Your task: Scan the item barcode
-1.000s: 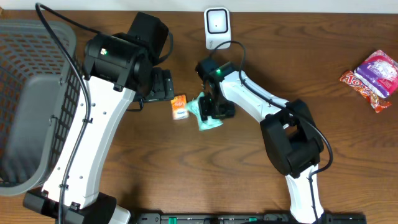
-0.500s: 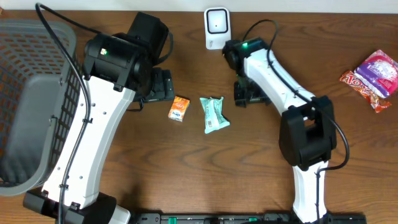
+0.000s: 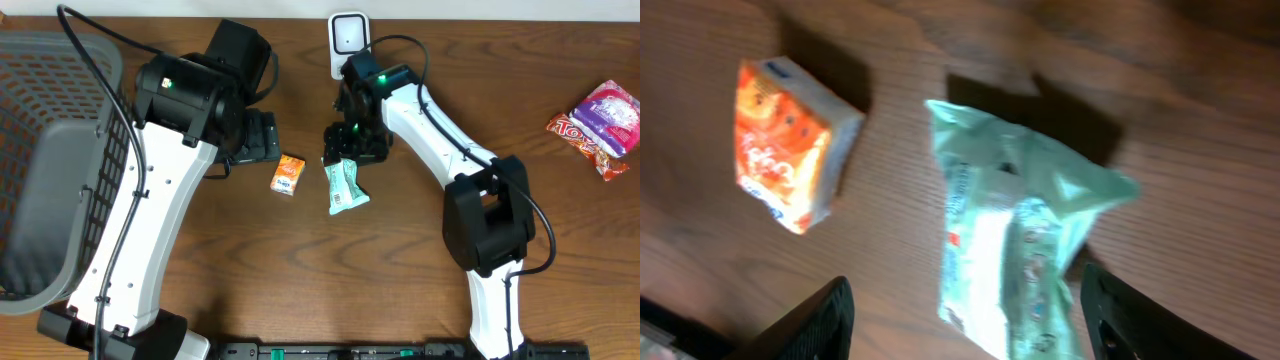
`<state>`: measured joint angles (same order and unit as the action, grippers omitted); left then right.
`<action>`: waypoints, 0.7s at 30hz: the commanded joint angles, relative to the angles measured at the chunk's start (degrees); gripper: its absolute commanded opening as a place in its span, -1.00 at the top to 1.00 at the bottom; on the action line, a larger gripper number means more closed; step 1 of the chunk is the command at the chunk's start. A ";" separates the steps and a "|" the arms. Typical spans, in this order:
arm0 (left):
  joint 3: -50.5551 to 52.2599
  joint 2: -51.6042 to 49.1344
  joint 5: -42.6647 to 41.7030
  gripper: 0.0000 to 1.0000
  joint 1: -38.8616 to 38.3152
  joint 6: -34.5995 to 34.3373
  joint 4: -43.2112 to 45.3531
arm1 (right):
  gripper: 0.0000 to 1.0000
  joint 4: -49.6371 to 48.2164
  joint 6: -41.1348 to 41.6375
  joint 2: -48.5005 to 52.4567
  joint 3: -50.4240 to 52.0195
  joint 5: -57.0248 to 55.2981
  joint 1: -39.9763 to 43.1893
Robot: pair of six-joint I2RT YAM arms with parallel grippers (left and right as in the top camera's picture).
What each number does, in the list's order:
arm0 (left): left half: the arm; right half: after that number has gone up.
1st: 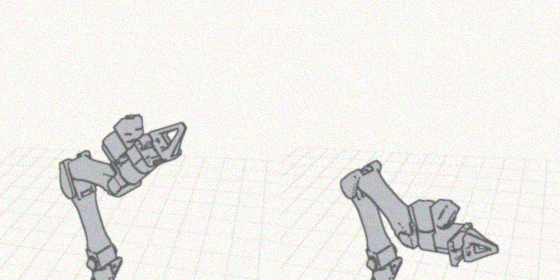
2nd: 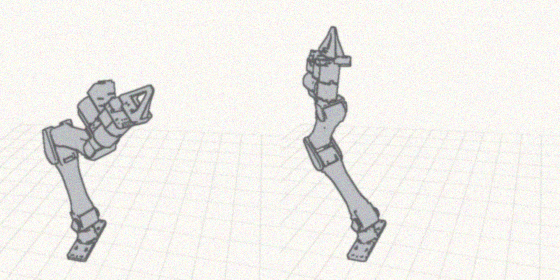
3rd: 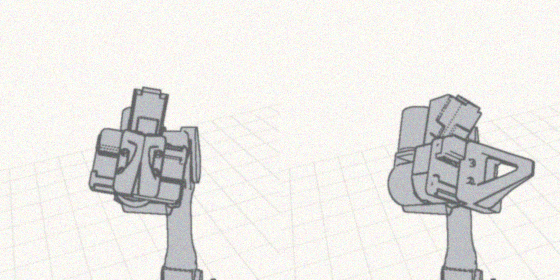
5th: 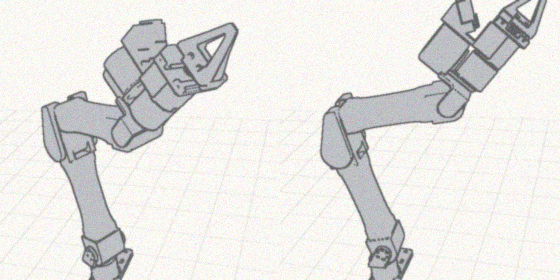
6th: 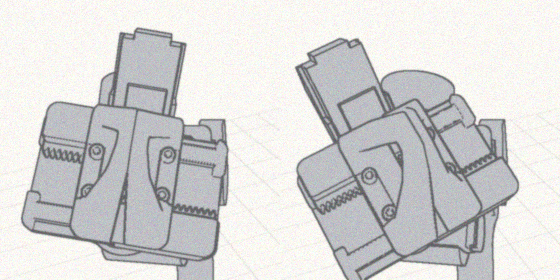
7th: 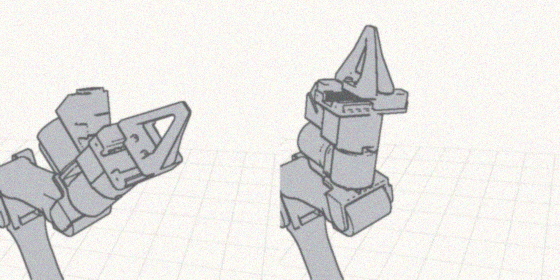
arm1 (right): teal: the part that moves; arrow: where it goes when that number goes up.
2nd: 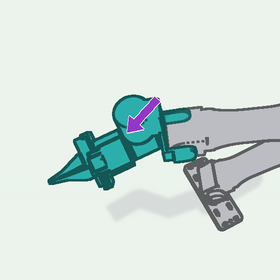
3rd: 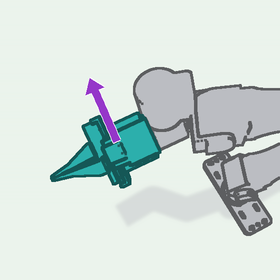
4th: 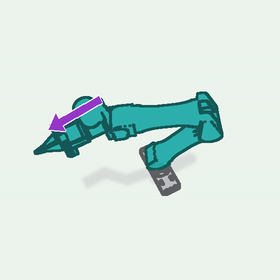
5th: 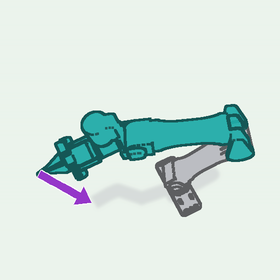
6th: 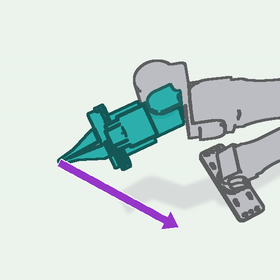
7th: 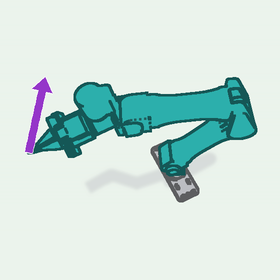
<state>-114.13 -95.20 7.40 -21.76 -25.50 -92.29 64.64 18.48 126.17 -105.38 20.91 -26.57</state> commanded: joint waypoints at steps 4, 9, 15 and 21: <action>-0.48 0.00 0.09 -0.96 0.15 -0.24 -2.82 | -0.47 -1.73 7.21 0.26 3.98 -4.07 -0.68; -0.48 0.00 0.09 -0.96 0.15 -0.24 -2.82 | -0.69 -5.86 7.21 0.26 8.79 -3.82 -1.07; -0.48 0.00 0.09 -0.96 0.15 -0.24 -2.82 | -0.27 -12.79 7.23 0.26 15.02 -1.75 -2.32; -0.48 0.00 0.09 -0.96 0.15 -0.24 -2.82 | 0.76 -13.51 7.17 0.11 15.15 -1.92 -1.92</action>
<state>-114.13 -95.20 7.40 -21.76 -25.50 -92.29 50.70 25.36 125.51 -91.31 19.53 -28.45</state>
